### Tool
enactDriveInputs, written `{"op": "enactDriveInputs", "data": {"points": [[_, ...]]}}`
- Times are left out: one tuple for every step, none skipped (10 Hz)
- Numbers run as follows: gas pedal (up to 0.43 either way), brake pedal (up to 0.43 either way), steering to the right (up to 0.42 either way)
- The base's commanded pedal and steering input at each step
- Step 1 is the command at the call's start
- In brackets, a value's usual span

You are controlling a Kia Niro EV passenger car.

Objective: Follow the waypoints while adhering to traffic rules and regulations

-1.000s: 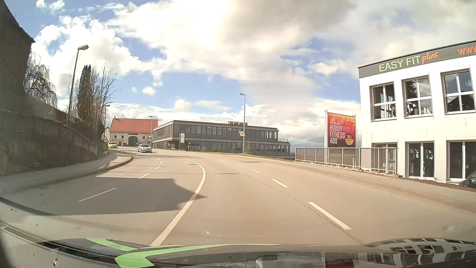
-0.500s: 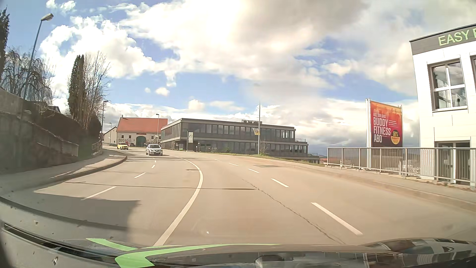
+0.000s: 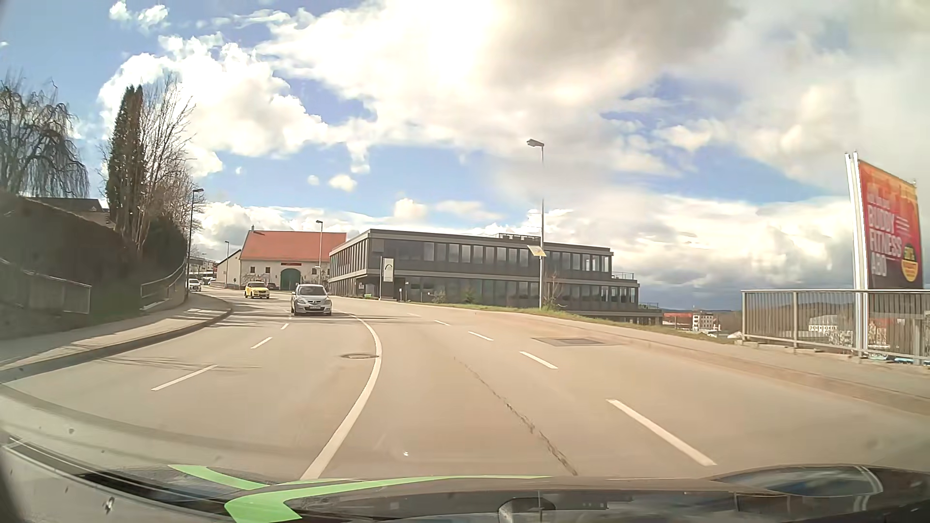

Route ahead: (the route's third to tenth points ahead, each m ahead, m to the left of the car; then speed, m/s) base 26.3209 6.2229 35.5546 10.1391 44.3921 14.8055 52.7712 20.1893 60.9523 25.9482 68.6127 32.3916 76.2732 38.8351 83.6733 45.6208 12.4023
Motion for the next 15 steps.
{"op": "enactDriveInputs", "data": {"points": [[0.177, 0.000, -0.039], [0.177, 0.000, -0.043], [0.177, 0.000, -0.045], [0.177, 0.000, -0.048], [0.177, 0.000, -0.050], [0.177, 0.000, -0.051], [0.177, 0.000, -0.051], [0.177, 0.000, -0.052], [0.177, 0.000, -0.054], [0.177, 0.000, -0.056], [0.177, 0.000, -0.056], [0.177, 0.000, -0.056], [0.177, 0.000, -0.057], [0.177, 0.000, -0.058], [0.177, 0.000, -0.059]]}}
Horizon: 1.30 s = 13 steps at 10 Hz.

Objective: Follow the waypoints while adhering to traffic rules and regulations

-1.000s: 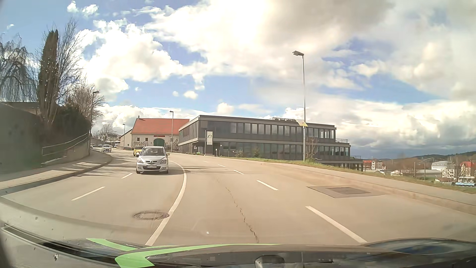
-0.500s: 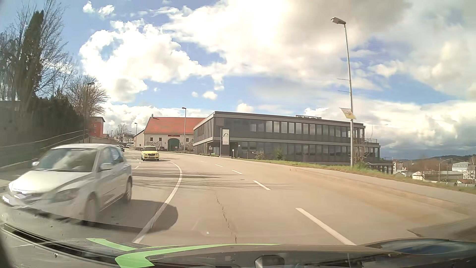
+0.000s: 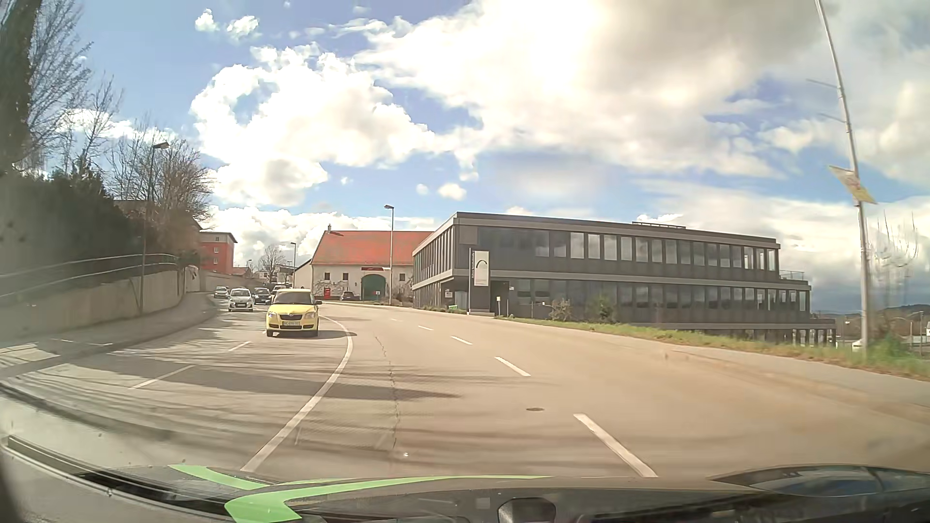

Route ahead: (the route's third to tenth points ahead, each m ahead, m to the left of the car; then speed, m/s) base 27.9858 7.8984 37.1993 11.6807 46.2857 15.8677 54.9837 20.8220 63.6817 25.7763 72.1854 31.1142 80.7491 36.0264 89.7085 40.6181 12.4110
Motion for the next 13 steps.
{"op": "enactDriveInputs", "data": {"points": [[0.177, 0.000, -0.059], [0.177, 0.000, -0.059], [0.177, 0.000, -0.059], [0.177, 0.000, -0.059], [0.177, 0.000, -0.059], [0.177, 0.000, -0.060], [0.177, 0.000, -0.061], [0.177, 0.000, -0.063], [0.177, 0.000, -0.064], [0.177, 0.000, -0.064], [0.177, 0.000, -0.064], [0.177, 0.000, -0.064], [0.177, 0.000, -0.064]]}}
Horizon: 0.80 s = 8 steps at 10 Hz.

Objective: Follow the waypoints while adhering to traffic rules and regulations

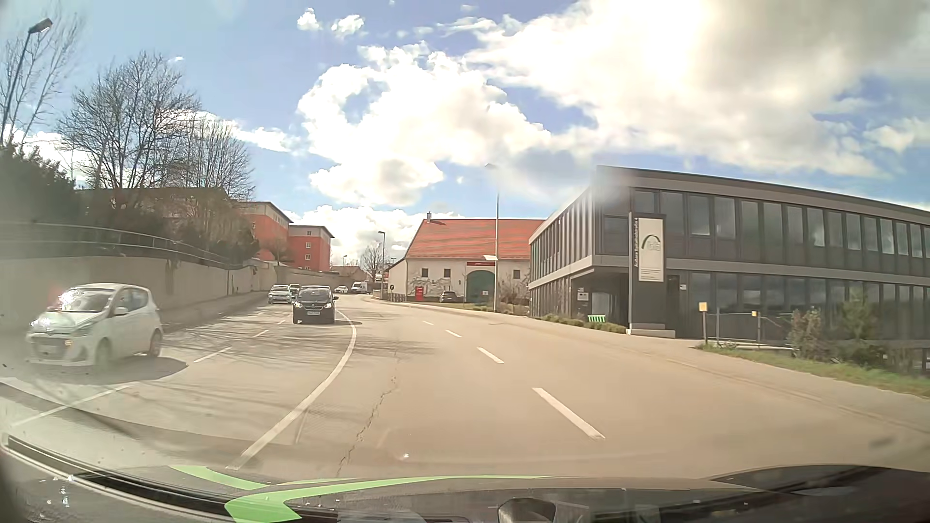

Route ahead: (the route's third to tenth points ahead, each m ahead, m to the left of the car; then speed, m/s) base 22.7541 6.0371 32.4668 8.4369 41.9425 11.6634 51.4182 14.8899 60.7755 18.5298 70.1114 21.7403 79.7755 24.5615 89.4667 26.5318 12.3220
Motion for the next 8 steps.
{"op": "enactDriveInputs", "data": {"points": [[0.177, 0.000, -0.064], [0.177, 0.000, -0.064], [0.177, 0.000, -0.064], [0.177, 0.000, -0.064], [0.177, 0.000, -0.062], [0.177, 0.000, -0.061], [0.177, 0.000, -0.059], [0.177, 0.000, -0.058]]}}
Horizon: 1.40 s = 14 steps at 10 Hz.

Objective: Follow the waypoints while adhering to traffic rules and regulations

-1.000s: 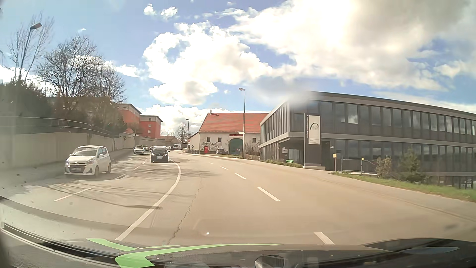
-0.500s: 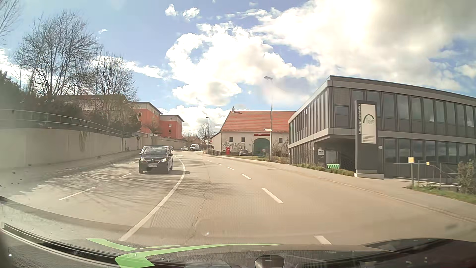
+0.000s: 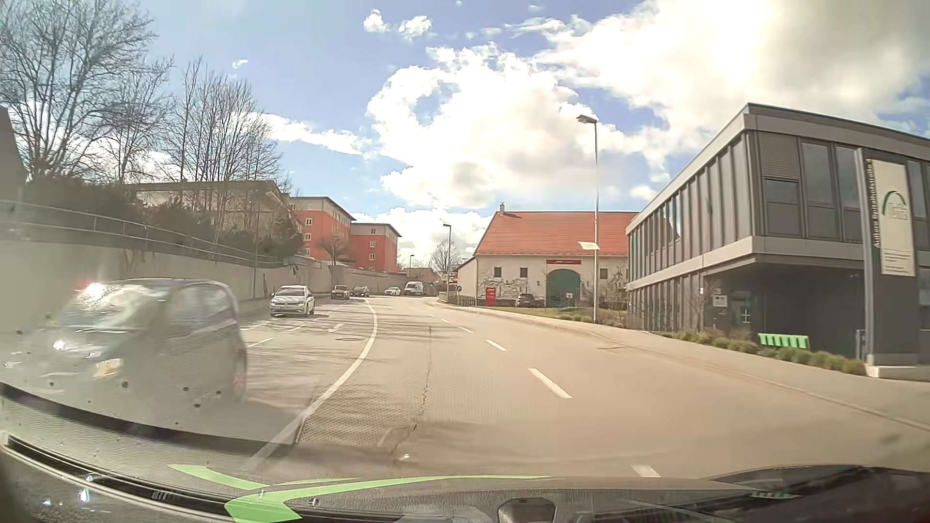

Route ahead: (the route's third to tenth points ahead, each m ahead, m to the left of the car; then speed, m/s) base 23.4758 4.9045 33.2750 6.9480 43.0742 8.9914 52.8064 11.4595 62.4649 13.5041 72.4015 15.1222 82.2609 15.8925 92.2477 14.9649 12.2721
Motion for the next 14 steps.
{"op": "enactDriveInputs", "data": {"points": [[0.177, 0.000, -0.057], [0.177, 0.000, -0.055], [0.177, 0.000, -0.053], [0.177, 0.000, -0.051], [0.177, 0.000, -0.049], [0.177, 0.000, -0.044], [0.177, 0.000, -0.040], [0.177, 0.000, -0.038], [0.177, 0.000, -0.035], [0.177, 0.000, -0.032], [0.177, 0.000, -0.030], [0.189, 0.000, -0.030], [0.209, 0.000, -0.029], [0.209, 0.000, -0.028]]}}
